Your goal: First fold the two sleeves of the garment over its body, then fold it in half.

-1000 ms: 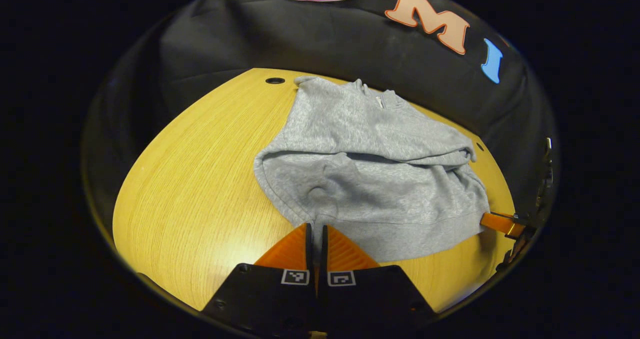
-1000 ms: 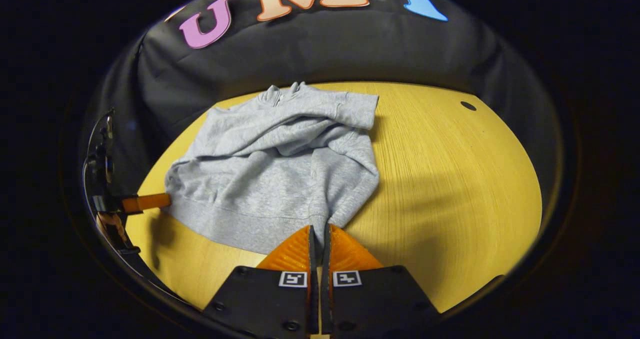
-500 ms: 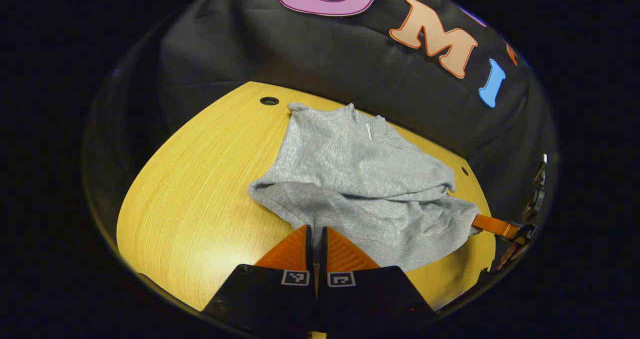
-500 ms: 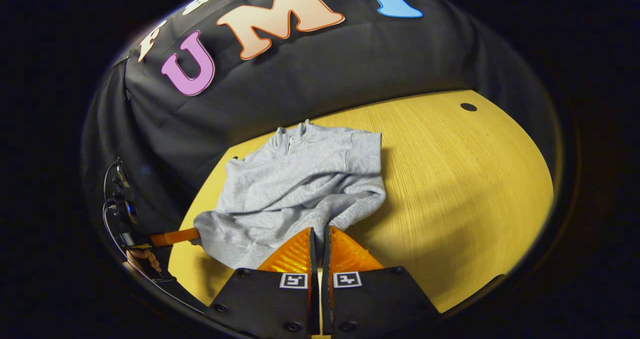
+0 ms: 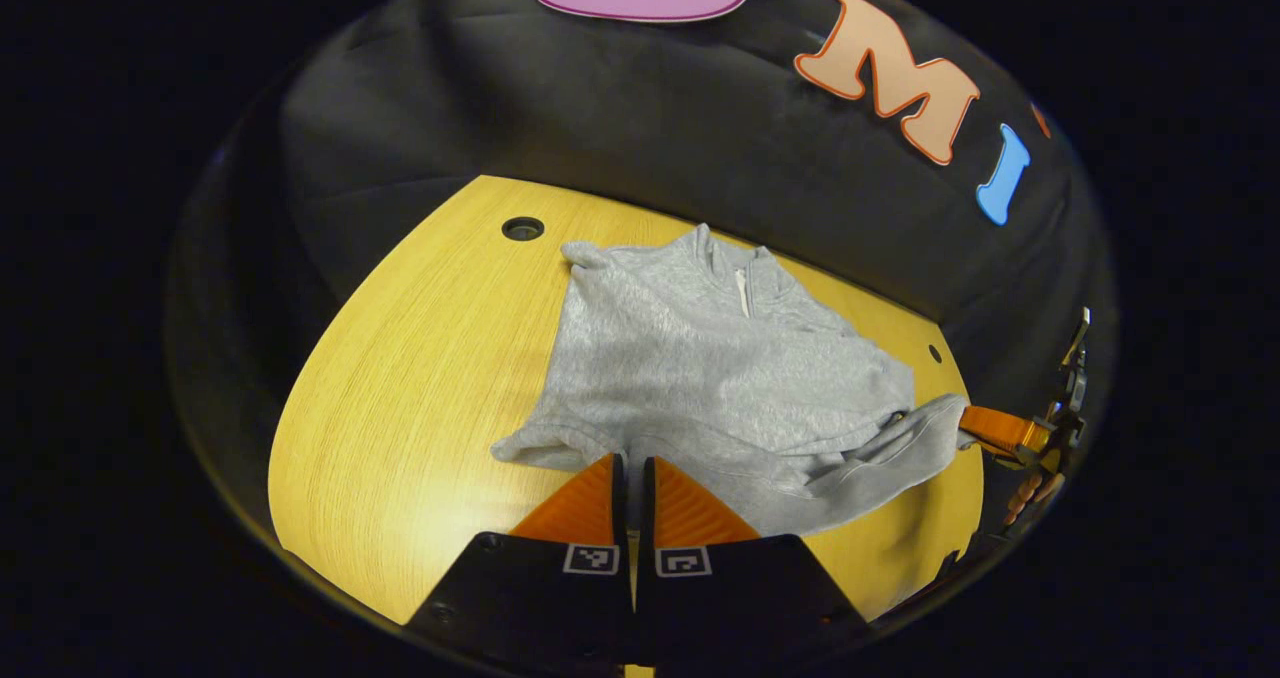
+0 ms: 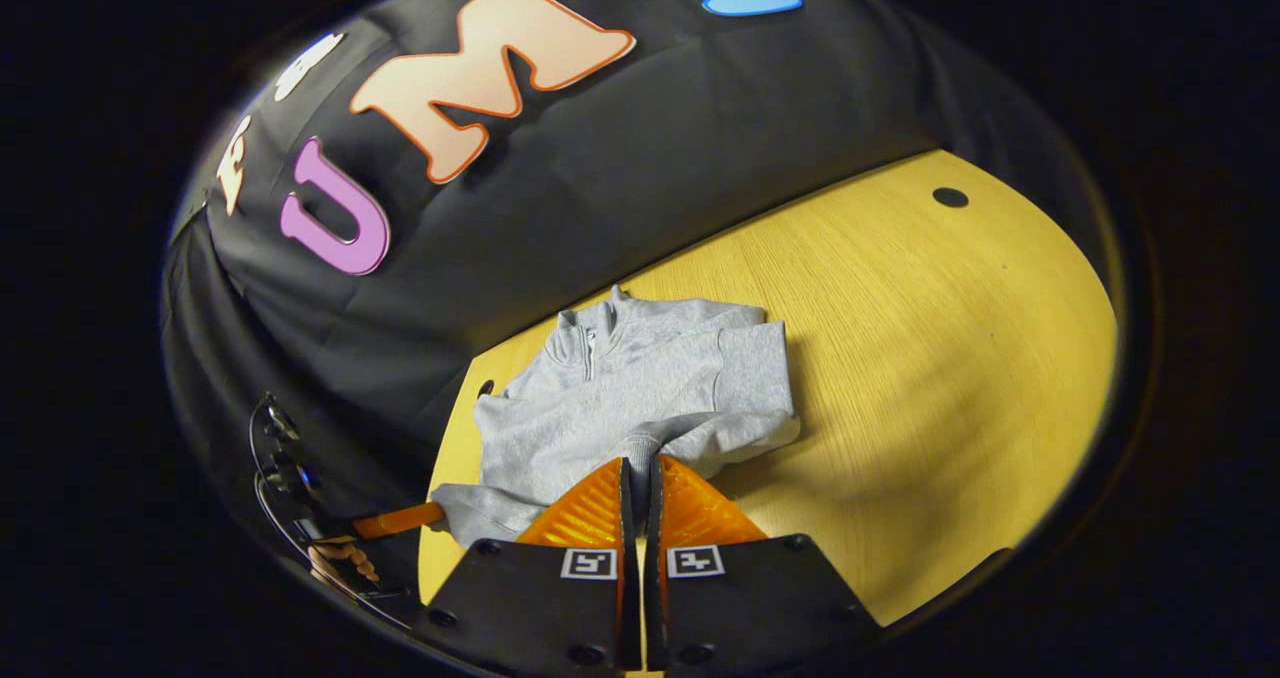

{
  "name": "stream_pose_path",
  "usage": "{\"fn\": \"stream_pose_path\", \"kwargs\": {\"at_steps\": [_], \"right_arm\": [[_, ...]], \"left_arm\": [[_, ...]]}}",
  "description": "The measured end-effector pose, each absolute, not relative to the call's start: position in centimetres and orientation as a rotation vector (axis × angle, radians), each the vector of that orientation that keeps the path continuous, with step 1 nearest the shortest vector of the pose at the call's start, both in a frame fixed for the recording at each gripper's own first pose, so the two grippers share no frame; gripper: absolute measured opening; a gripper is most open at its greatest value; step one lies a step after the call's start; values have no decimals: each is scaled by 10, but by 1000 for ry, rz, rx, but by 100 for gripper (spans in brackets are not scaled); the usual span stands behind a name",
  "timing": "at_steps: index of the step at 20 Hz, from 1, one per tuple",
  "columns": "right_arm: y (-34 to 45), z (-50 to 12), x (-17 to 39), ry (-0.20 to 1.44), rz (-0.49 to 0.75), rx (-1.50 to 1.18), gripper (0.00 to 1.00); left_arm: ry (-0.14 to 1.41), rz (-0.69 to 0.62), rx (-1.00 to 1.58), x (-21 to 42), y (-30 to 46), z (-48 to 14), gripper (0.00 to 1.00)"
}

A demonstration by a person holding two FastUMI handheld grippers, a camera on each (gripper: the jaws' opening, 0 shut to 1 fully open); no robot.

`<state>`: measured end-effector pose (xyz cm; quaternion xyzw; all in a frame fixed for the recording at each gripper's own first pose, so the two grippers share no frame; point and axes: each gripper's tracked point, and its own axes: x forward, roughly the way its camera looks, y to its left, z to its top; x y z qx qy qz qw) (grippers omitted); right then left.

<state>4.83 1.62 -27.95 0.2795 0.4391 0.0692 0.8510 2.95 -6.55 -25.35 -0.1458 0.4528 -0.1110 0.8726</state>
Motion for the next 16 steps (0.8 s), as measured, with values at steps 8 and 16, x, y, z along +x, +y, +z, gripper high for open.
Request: {"fn": "stream_pose_path", "kwargs": {"at_steps": [8, 16], "right_arm": [[14, -324, 95, 1143, 21, 875, 6], [19, -354, 133, 1176, -85, 1151, 21]], "left_arm": [[1186, -243, -398, 65, -71, -293, 0], [1358, -172, -648, 68, -72, -316, 9]]}}
